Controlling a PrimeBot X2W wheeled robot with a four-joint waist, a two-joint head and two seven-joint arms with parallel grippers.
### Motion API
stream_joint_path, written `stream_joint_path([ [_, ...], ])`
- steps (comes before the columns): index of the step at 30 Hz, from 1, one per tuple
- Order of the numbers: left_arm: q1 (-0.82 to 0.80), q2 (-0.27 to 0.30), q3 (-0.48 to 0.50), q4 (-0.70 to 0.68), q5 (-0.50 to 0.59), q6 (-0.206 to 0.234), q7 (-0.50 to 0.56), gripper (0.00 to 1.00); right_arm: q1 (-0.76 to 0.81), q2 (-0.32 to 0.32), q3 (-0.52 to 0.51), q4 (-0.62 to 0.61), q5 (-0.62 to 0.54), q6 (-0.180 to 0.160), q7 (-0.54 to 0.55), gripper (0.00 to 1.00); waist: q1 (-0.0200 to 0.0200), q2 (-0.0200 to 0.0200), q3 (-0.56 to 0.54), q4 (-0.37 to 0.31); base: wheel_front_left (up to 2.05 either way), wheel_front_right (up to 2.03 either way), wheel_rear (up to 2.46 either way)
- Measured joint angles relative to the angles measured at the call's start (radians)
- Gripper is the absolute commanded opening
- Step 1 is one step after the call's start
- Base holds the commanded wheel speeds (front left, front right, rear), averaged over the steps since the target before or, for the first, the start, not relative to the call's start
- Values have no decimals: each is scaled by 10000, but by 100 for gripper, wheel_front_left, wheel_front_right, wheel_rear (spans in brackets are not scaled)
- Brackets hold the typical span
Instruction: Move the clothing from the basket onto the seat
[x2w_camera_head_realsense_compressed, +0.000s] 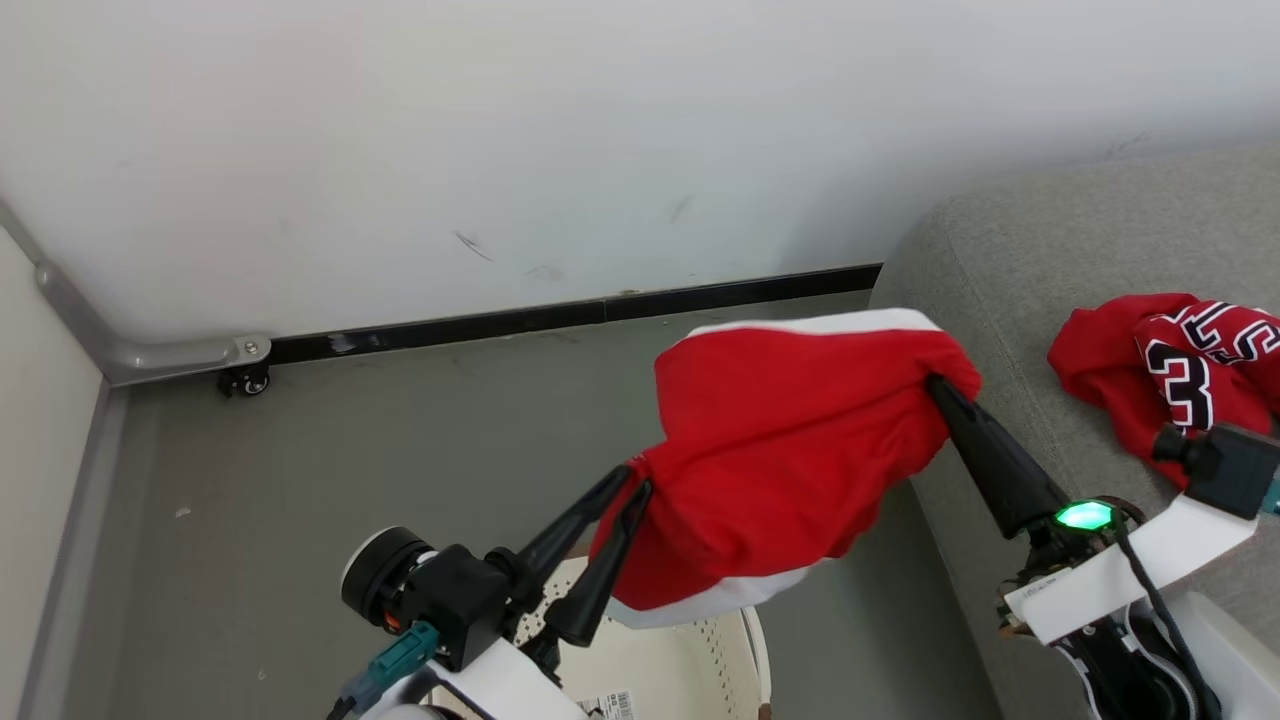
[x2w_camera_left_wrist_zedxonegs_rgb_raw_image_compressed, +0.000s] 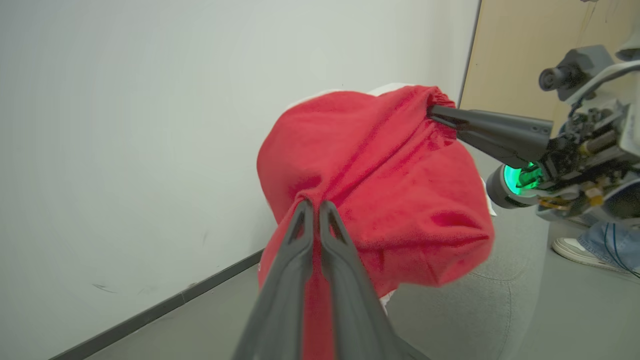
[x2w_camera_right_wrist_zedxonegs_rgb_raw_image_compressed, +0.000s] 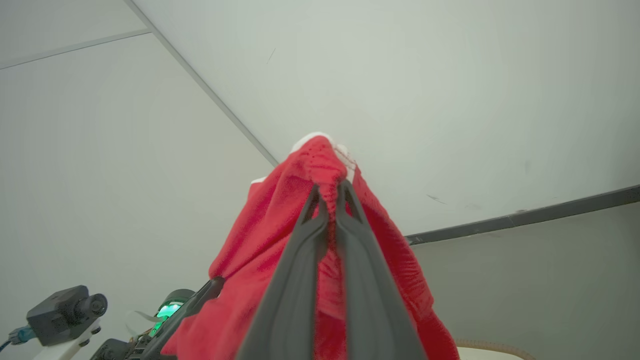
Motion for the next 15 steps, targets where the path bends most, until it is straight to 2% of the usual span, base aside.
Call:
stream_joint_path([
  [15, -1, 17, -424, 119, -21, -67, -113, 100, -1, -435, -445, 159, 0, 0, -734, 0, 0, 0, 21, -283, 0, 0, 0],
])
